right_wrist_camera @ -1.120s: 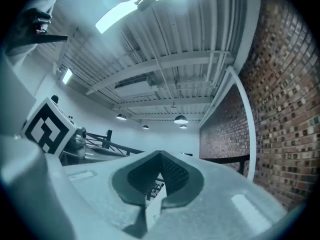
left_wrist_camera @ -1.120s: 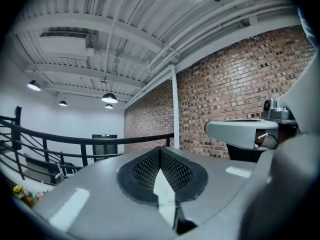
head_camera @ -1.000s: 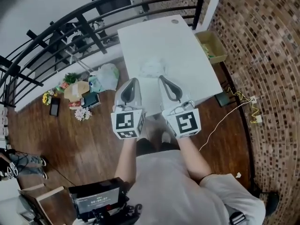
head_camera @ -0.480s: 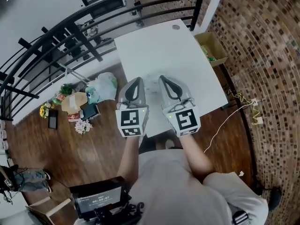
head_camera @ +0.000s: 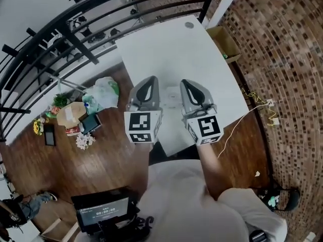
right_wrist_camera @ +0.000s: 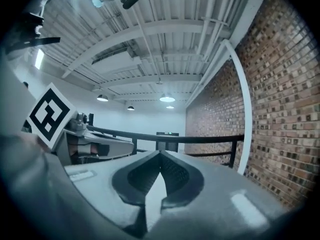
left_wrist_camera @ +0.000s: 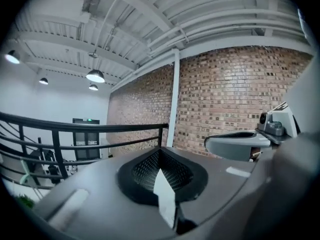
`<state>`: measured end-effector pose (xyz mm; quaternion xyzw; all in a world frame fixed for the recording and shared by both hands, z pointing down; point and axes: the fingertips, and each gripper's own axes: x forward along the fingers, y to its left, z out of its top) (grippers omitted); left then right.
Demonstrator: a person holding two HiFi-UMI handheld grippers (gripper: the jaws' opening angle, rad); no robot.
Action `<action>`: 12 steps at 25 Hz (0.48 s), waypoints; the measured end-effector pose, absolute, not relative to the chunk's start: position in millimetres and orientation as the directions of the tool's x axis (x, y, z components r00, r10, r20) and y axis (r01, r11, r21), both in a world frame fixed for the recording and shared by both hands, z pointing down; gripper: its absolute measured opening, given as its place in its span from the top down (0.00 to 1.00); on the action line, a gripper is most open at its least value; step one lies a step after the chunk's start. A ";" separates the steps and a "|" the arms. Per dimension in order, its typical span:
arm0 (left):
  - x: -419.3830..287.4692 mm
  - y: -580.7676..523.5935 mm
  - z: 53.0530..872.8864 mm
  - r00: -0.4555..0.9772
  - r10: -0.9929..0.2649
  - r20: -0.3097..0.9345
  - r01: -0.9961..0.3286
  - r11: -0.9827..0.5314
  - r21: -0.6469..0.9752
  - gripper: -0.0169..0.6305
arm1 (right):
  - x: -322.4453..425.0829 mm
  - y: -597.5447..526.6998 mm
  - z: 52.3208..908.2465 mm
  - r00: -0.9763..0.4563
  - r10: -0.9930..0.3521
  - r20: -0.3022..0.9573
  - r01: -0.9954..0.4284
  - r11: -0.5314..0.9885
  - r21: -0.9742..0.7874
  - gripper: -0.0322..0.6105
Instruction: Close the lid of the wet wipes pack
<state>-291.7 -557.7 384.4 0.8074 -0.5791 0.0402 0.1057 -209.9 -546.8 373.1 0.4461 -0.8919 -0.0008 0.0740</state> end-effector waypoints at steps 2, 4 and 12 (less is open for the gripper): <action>-283.3 -565.5 406.0 0.349 -0.910 0.224 -0.936 -0.325 0.137 0.95 | -201.8 -555.1 392.9 -0.577 -0.797 0.180 -0.803 0.593 0.051 0.96; -276.4 -570.4 427.2 0.359 -0.895 0.263 -0.932 -0.330 0.148 0.95 | -194.4 -564.7 416.1 -0.569 -0.787 0.239 -0.807 0.590 0.023 0.96; -261.3 -591.3 497.5 0.370 -0.847 0.381 -0.929 -0.330 0.169 0.95 | -185.6 -588.9 497.6 -0.567 -0.718 0.404 -0.799 0.598 -0.060 0.96</action>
